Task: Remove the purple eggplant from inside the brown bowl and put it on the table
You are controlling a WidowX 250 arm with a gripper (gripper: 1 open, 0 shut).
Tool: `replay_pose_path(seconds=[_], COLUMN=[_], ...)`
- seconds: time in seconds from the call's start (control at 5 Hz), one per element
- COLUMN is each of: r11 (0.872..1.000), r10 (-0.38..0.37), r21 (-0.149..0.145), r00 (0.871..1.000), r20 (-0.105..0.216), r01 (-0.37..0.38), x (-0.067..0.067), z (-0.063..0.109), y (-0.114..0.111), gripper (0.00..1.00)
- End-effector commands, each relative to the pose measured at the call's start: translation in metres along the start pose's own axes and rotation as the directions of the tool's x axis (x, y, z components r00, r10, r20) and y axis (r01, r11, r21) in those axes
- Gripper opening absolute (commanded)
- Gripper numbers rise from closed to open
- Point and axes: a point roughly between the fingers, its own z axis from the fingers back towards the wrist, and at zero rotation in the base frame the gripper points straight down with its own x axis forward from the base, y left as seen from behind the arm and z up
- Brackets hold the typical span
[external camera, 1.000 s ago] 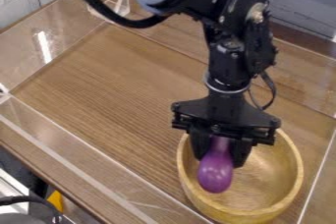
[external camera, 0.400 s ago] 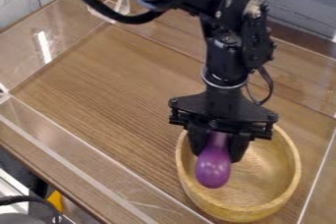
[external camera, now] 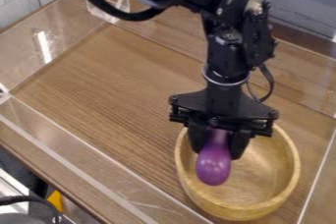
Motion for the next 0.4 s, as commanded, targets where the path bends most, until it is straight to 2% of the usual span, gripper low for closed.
replay_pose_path(seconds=[0.0, 0.2], r11=[1.0, 1.0], r10=[0.008, 0.019], r21=[-0.026, -0.01], r00=[0.998, 0.998], r20=[0.057, 0.066], r01=[-0.006, -0.019], x=[0.011, 0.015], z=[0.017, 0.021], y=[0.001, 0.015], gripper=[0.0, 0.0])
